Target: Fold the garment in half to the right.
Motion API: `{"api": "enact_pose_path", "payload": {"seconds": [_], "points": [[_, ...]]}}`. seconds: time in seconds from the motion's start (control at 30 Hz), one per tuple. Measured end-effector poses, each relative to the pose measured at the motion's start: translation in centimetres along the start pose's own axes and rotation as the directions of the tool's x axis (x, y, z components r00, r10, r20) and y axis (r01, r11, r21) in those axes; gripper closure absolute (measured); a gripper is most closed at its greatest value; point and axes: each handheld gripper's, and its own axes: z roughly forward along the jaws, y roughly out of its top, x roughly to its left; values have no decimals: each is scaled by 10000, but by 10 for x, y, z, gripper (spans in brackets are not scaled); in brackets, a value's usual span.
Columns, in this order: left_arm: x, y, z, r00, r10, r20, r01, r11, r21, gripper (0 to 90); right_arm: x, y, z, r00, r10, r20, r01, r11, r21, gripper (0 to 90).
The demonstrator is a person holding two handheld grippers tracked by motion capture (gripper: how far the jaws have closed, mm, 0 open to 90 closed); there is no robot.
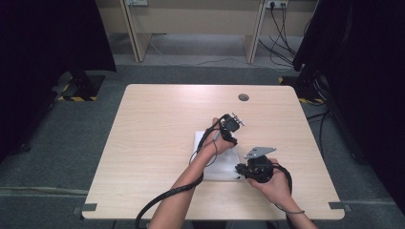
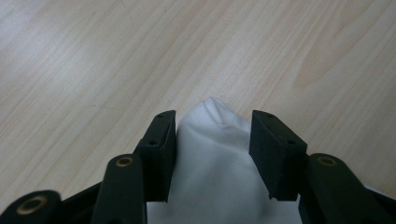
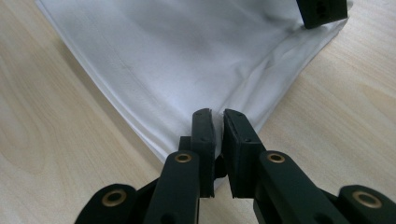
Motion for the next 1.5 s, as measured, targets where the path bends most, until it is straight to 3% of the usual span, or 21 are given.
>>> {"api": "enact_pose_path", "payload": {"seconds": [0.17,0.8,1.07,1.5], "points": [[0,0,0,10000,-3,19,3,10000,8,500,-1,-1,0,10000,18,-13,-18,10000,-61,795],[5,-2,-6,9998,-189,-89,189,9998,-93,422,-5,2,-4,9989,380,261,-366,9978,-546,504],[8,-4,-13,9989,-365,-295,356,9989,-314,349,-7,4,-7,9986,452,283,-427,9956,-840,397],[21,-14,-35,9960,-689,-561,633,9933,-967,256,-16,7,-14,9949,1003,124,-983,9887,-1131,237]]}}
